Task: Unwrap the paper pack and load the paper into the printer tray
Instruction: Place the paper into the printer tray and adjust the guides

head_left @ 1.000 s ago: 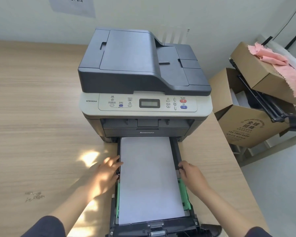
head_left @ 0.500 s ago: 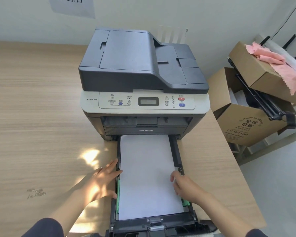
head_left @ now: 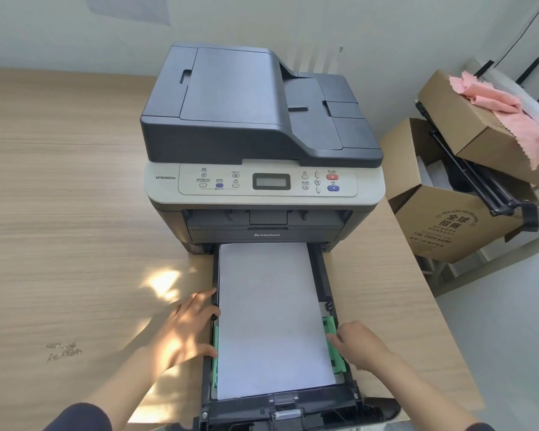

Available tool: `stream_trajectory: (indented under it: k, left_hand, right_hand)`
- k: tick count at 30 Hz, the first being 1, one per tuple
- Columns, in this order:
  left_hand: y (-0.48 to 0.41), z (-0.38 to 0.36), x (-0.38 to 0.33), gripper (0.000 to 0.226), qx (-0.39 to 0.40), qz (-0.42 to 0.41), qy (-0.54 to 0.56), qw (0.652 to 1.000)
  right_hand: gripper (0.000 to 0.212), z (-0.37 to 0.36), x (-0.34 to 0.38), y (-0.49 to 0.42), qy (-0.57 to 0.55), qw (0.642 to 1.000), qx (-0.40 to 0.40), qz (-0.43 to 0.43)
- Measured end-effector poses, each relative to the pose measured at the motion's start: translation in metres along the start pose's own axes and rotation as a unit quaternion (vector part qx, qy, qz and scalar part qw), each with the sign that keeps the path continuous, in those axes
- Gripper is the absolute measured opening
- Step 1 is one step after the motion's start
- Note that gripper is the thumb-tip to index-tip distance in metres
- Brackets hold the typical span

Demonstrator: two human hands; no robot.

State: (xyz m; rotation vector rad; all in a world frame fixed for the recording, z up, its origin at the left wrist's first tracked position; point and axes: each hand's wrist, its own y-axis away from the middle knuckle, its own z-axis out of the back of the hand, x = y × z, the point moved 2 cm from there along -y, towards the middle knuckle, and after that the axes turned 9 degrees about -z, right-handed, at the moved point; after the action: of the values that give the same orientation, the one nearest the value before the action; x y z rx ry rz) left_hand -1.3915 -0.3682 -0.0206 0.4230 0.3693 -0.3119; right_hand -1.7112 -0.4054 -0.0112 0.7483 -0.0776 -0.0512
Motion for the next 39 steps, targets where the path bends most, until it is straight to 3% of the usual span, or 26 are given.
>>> stream_trajectory:
  k: [5, 9, 11, 15, 21, 29, 34, 39]
  left_hand:
    - [-0.009, 0.006, -0.012, 0.034, 0.002, 0.075, -0.022, 0.997]
    - [-0.006, 0.012, -0.016, 0.049, 0.154, 0.139, -0.008, 0.978]
    - [-0.006, 0.012, -0.018, 0.051, 0.186, 0.156, 0.009, 0.97]
    - [-0.004, 0.013, -0.023, 0.053, 0.19, 0.185, 0.048, 0.963]
    - [-0.008, 0.018, -0.03, 0.034, 0.145, 0.219, 0.121, 0.957]
    - [-0.011, 0.024, -0.048, 0.027, 0.164, 0.204, 0.048, 0.964]
    - [-0.012, 0.01, -0.047, 0.044, 0.161, 0.244, 0.094, 0.952]
    - [-0.009, -0.004, -0.041, 0.043, 0.126, 0.287, 0.125, 0.941]
  right_hand:
    - [0.05, 0.005, 0.003, 0.0, 0.02, 1.0, 0.009, -0.006]
    - [0.048, 0.003, 0.002, -0.003, 0.004, 0.999, 0.034, -0.011]
    - [0.046, 0.001, 0.001, -0.005, -0.009, 0.999, 0.045, -0.014]
    - [0.044, 0.003, 0.001, -0.008, -0.042, 0.997, 0.064, -0.027]
    - [0.044, 0.004, 0.002, -0.009, -0.101, 0.988, 0.111, -0.041]
    - [0.037, 0.009, 0.007, -0.005, -0.116, 0.982, 0.136, -0.057]
    - [0.036, 0.003, 0.003, -0.01, -0.118, 0.986, 0.108, -0.045]
    - [0.042, -0.009, 0.003, -0.014, -0.12, 0.991, 0.04, -0.034]
